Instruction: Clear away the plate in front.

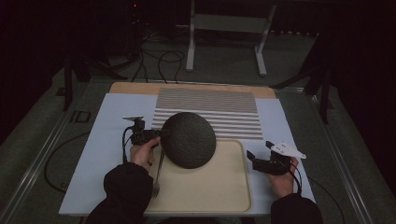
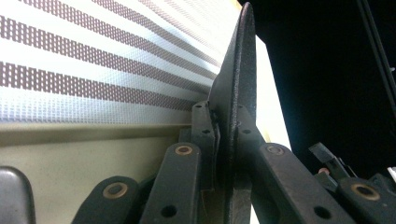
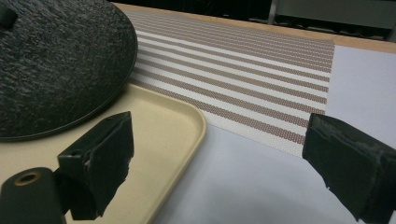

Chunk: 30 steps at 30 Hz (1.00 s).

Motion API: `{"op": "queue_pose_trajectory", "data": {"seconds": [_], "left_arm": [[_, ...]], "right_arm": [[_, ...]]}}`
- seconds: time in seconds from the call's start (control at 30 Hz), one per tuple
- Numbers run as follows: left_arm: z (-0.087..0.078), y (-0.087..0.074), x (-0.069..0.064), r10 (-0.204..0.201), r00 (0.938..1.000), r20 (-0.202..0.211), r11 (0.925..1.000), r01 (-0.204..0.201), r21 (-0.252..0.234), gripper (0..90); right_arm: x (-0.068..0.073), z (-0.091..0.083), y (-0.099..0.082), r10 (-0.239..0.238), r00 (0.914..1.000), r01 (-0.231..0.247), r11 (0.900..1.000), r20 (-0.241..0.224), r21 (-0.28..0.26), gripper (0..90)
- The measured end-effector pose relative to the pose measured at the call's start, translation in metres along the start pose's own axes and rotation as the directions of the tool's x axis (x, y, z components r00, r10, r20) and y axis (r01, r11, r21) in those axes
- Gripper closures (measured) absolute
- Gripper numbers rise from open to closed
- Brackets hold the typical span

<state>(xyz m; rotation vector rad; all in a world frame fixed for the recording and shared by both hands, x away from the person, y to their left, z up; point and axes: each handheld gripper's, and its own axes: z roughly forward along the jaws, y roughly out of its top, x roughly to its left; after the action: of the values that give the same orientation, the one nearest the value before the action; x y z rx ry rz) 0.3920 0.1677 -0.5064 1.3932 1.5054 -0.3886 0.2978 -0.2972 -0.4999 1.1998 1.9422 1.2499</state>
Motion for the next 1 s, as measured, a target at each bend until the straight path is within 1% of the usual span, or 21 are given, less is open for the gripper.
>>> {"op": "queue_pose_trajectory", "data": {"seconds": [0.23,0.47,0.8,1.0], "left_arm": [[-0.001,-0.006,0.0,0.009,1.0,0.001,0.9999,-0.009,0.009,83.7],[-0.003,-0.011,0.001,0.005,1.0,0.005,1.0,-0.005,0.005,83.8],[-0.007,-0.02,0.003,0.005,0.9998,0.022,0.9998,-0.006,0.017,83.9],[-0.01,-0.024,0.002,0.017,0.9995,0.026,0.9995,-0.017,0.026,83.8]], "right_arm": [[0.0,0.0,0.0,0.0,1.0,0.0,1.0,0.001,0.002,9.1],[0.0,0.0,0.0,-0.002,1.0,0.002,1.0,0.0,0.001,9.1],[0.0,0.0,0.0,-0.005,1.0,0.005,1.0,0.0,0.002,9.1],[0.0,0.001,0.0,-0.005,1.0,0.005,1.0,0.0,0.002,9.1]]}}
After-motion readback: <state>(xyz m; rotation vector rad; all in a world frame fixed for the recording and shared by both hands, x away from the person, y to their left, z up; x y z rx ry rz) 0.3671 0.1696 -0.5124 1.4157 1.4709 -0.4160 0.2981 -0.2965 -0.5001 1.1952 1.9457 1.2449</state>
